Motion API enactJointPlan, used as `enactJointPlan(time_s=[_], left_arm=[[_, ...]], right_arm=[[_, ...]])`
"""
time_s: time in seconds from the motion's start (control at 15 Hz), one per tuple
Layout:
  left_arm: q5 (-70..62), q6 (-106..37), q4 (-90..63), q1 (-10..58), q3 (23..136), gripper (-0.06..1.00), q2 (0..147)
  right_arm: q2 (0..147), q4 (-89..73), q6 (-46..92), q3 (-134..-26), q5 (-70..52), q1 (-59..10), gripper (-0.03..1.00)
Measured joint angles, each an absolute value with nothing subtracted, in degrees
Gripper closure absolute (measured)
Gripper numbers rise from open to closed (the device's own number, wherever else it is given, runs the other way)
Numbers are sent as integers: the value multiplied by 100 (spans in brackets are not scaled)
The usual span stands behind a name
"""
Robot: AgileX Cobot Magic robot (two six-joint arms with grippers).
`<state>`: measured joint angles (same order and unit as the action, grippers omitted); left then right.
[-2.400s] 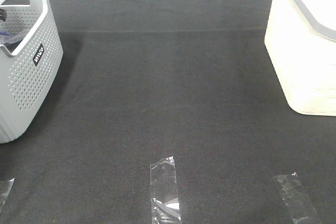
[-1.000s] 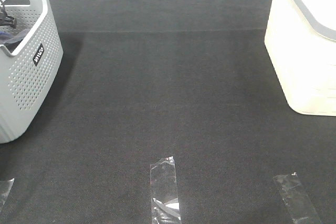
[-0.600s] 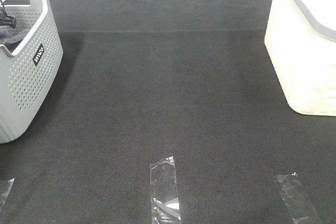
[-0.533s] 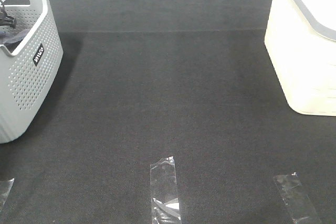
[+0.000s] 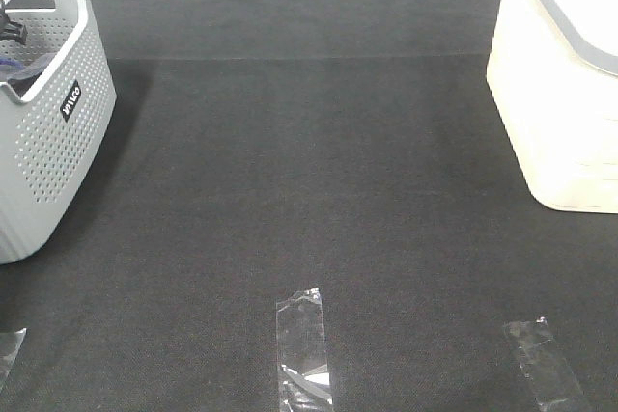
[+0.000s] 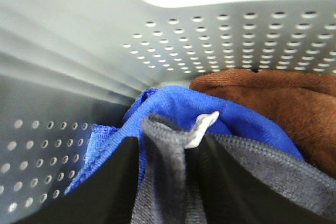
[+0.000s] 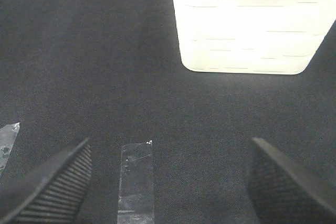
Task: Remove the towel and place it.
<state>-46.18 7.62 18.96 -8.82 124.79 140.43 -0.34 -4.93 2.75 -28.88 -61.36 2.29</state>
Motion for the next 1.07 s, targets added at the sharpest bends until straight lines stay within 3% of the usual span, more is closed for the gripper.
enactJointPlan(time_s=[0.2, 0.27, 1.07], left_arm=[[-4629, 762, 1914, -882, 12479, 81, 14043], [-4647, 762, 1948, -882, 12479, 93, 14043], [-5065, 384, 1341, -882, 12479, 94, 13092]], right_arm=[[-34, -493, 275, -2888, -6136, 229, 21], [-34, -493, 275, -2888, -6136, 229, 21], [-34, -493, 275, -2888, -6136, 229, 21]])
